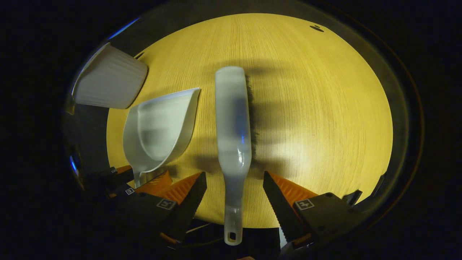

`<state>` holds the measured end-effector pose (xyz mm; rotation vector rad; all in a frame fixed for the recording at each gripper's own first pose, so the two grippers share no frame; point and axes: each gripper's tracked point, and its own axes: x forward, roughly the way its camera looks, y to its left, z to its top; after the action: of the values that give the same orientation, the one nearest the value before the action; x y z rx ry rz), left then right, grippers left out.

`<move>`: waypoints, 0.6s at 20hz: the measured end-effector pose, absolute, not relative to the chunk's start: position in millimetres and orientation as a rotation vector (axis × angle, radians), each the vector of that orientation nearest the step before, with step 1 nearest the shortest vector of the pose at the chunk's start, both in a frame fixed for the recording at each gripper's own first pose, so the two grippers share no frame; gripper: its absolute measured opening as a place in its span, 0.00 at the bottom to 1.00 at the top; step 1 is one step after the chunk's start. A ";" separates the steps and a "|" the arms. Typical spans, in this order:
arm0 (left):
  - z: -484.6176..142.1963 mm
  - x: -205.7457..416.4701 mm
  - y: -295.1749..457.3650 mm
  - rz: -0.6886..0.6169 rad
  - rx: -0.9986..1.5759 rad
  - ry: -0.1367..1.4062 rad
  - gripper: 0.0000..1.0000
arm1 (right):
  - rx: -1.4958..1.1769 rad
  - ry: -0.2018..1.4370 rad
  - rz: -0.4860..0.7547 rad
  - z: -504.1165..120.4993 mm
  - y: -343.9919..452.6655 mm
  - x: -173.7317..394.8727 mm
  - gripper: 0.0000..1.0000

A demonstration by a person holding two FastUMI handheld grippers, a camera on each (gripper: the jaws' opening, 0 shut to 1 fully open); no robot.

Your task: Pick up the small broom and dustpan from the desktop, sweep the trash into the dustpan with the broom, and then empty the trash into the garbage bin.

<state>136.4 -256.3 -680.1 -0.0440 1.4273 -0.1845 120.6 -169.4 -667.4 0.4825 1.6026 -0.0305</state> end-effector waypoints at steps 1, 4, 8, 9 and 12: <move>-672.2 134.6 -260.8 -0.207 -0.071 1.422 0.88 | 0.475 1.571 -0.036 -660.8 -173.0 124.4 0.94; -643.6 128.7 -251.9 -0.213 -0.063 1.367 0.87 | 0.435 1.441 -0.045 -625.3 -189.5 140.5 1.00; -593.2 130.3 -257.0 -0.237 -0.163 1.265 0.85 | 0.432 1.220 -0.078 -553.4 -200.8 162.5 0.89; -581.2 133.1 -255.5 -0.234 -0.188 1.237 0.84 | 0.451 1.168 -0.079 -536.9 -198.7 169.6 0.89; -535.3 141.7 -240.5 -0.207 -0.178 1.104 0.85 | 0.421 1.002 -0.069 -478.8 -201.6 190.1 0.99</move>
<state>141.7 -240.5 -535.3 -0.1777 1.1040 -0.2070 190.1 -201.6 -478.8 0.4209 1.0017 -0.0693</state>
